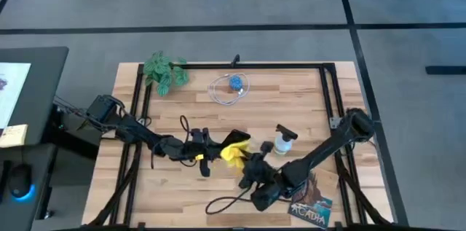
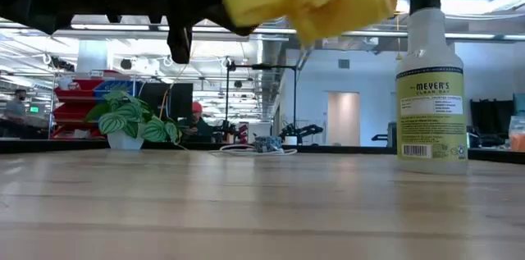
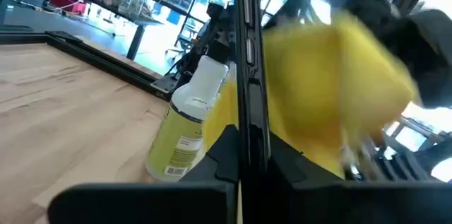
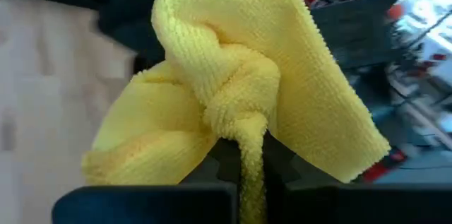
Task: Apply microfiber cloth
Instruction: Wipe the back of the cellphone using a microfiber cloth
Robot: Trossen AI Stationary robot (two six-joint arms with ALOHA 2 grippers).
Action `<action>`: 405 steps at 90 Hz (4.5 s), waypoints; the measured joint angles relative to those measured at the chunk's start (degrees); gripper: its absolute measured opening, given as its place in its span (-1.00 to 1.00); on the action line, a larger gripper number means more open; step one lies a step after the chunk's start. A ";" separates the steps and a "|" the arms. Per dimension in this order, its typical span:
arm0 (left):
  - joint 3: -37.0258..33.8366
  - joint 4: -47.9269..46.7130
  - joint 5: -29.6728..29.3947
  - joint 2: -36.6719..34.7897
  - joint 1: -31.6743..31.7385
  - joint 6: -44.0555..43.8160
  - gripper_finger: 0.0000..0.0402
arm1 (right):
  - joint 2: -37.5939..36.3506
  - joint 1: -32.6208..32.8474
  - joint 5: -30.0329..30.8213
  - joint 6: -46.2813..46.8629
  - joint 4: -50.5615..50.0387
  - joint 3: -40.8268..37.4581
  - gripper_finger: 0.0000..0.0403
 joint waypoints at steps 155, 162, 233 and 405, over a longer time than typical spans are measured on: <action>-4.92 -10.53 -4.90 -12.98 -3.01 11.29 -0.98 | 10.66 0.48 -35.70 17.08 3.33 2.06 -0.59; -5.14 -10.92 -4.91 -12.92 -4.15 12.09 -0.98 | 6.87 0.11 -35.32 14.94 4.14 2.07 -0.33; -5.11 0.33 -5.04 -12.92 -12.57 25.97 -0.98 | 2.73 -0.40 -25.65 -25.29 81.76 -13.53 -0.03; 3.45 -34.16 6.99 -12.90 -3.83 15.49 -0.97 | -5.49 -7.92 -48.53 -7.02 39.72 -13.46 -0.55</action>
